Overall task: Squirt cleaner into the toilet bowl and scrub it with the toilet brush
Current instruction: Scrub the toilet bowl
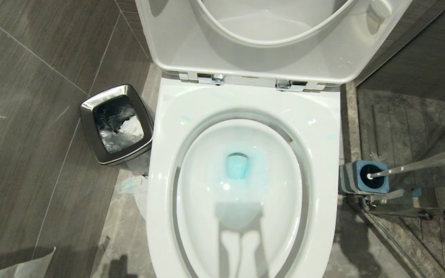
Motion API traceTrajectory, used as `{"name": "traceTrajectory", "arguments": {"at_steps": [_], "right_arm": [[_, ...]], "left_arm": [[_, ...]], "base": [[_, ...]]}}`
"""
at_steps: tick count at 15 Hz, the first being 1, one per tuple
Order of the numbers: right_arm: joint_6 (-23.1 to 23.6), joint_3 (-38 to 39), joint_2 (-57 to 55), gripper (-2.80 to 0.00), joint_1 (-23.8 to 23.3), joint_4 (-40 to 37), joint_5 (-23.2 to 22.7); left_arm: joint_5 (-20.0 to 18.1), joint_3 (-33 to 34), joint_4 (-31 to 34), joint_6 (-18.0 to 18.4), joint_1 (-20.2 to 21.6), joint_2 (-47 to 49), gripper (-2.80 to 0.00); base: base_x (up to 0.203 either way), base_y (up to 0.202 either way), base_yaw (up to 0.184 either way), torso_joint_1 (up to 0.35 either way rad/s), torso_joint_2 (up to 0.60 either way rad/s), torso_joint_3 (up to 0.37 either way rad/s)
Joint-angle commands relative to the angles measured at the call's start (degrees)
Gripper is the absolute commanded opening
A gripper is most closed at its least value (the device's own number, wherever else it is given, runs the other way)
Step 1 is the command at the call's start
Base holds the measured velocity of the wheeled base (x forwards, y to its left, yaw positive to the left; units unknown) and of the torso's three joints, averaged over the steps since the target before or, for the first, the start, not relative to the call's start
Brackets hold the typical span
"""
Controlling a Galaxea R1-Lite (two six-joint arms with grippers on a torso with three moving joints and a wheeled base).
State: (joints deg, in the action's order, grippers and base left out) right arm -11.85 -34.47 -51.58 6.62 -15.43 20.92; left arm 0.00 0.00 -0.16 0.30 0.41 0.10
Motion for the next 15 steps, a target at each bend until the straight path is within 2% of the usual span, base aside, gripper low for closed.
{"name": "traceTrajectory", "arguments": {"at_steps": [1, 5, 7, 11, 15], "right_arm": [[0.38, 6.50, -3.70, -2.80, 1.28, 11.51, 0.32], [0.60, 10.42, -9.64, -2.80, 1.35, 22.61, 3.30], [1.47, 14.11, -13.93, -2.80, 1.36, 33.85, 4.30], [5.11, 21.93, -26.27, -2.80, 1.37, 62.23, 4.60], [6.94, 28.20, -33.98, -2.80, 1.37, 79.43, 4.34]], "left_arm": [[0.00, 0.00, -0.02, -0.04, 0.02, -0.01, -2.80], [0.00, 0.00, -0.02, -0.04, 0.02, -0.01, -2.80], [0.00, -0.04, -0.02, 0.00, 0.02, -0.01, -2.80], [0.00, 0.00, -0.02, 0.05, 0.02, -0.01, -2.80], [0.00, -0.09, -0.02, -0.04, 0.02, -0.01, -2.80]], "base": [[0.000, 0.000, 0.000, 0.000, 0.00, 0.000], [0.000, 0.000, 0.000, 0.000, 0.00, 0.000], [0.000, 0.000, 0.000, 0.000, 0.00, 0.000], [0.000, 0.000, 0.000, 0.000, 0.00, 0.000], [0.000, 0.000, 0.000, 0.000, 0.00, 0.000]]}}
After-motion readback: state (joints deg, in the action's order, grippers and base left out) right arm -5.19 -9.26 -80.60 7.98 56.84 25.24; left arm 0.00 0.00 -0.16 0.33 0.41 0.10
